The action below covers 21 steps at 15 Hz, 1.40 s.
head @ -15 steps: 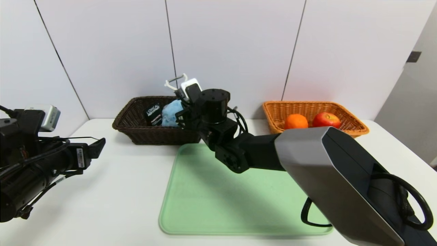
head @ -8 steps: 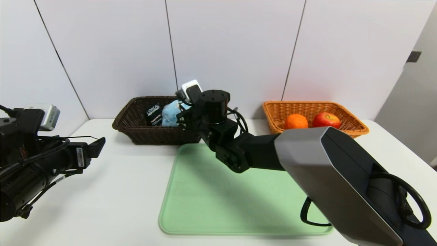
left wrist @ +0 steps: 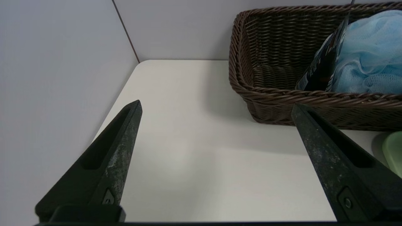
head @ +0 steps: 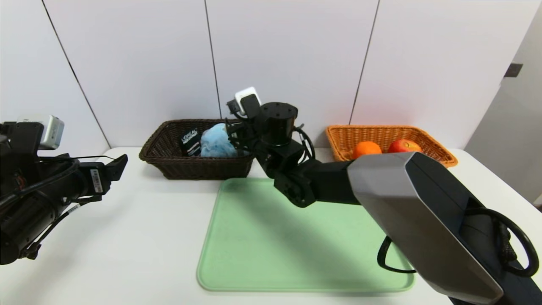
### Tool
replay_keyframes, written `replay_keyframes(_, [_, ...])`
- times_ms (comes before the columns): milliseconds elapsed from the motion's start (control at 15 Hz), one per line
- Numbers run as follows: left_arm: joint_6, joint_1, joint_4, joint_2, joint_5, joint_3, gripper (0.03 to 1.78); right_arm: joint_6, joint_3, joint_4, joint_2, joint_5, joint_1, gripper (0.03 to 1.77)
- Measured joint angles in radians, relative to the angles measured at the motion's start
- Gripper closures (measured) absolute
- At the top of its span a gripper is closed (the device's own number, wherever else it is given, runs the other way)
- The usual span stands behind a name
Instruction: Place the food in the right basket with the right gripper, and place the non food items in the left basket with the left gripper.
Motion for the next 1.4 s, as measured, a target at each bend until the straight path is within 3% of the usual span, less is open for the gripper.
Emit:
replay_keyframes(267, [0.003,0.0,-0.002,0.002,-0.001,-0.019,0.12,-0.032,0.015,0.056,-0.093,-0.002,-0.025,0.29])
replay_keyframes(667, [0.01,-0.001,-0.002,0.0,-0.005,-0.052,0.12,-0.044,0.239,0.131,-0.28,-0.01,-0.174,0.18])
replay_keyframes(933, [0.011,-0.008,-0.003,0.021,-0.006,-0.07,0.12,-0.043,0.507,0.147,-0.463,-0.025,-0.35,0.14])
replay_keyframes(1400, [-0.001,-0.088,-0.004,0.066,-0.002,-0.135,0.12,-0.037,0.817,0.348,-0.855,-0.004,-0.647,0.11])
